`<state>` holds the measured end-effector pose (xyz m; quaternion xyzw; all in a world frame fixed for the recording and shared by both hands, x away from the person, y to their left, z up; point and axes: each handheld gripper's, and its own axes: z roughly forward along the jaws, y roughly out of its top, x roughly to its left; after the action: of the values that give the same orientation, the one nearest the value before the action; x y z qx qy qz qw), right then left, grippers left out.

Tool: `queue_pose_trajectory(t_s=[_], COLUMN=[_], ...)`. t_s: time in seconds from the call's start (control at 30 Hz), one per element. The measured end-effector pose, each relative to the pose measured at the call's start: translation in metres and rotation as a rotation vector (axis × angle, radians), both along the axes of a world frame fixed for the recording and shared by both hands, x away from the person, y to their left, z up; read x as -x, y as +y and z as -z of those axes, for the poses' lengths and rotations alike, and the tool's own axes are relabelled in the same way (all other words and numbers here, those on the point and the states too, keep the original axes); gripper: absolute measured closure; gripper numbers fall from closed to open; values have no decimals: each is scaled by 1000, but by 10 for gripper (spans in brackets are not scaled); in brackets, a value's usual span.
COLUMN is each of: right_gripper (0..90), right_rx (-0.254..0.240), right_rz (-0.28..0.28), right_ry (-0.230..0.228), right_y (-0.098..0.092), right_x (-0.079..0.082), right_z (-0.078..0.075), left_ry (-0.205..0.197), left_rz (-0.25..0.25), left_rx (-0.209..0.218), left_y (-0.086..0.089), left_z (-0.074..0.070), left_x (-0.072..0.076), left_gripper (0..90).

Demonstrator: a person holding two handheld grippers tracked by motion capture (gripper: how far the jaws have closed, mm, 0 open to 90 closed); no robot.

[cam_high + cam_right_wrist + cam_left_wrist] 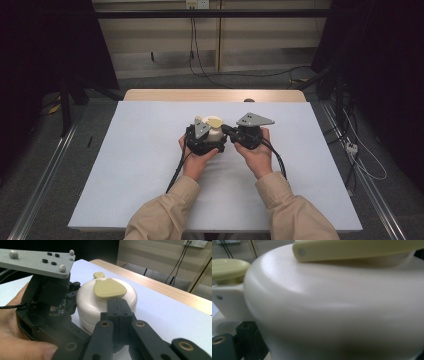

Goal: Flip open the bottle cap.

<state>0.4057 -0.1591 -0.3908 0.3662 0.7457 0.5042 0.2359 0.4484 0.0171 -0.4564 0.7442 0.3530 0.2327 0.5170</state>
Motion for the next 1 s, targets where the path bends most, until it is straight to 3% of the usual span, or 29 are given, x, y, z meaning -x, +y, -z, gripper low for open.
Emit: queue_pose_trajectory(t_s=[0.2, 1.0], right_gripper=[900, 900], right_rx=[-20, -3], right_rz=[-4, -4], right_ry=[-5, -29], right_y=[1, 6], right_x=[0, -4], right_z=[-1, -9], left_ry=[1, 2], left_rz=[0, -1], left_rx=[-1, 2], left_y=[0, 0], left_z=[0, 0], left_x=[0, 0], left_gripper=[52, 52])
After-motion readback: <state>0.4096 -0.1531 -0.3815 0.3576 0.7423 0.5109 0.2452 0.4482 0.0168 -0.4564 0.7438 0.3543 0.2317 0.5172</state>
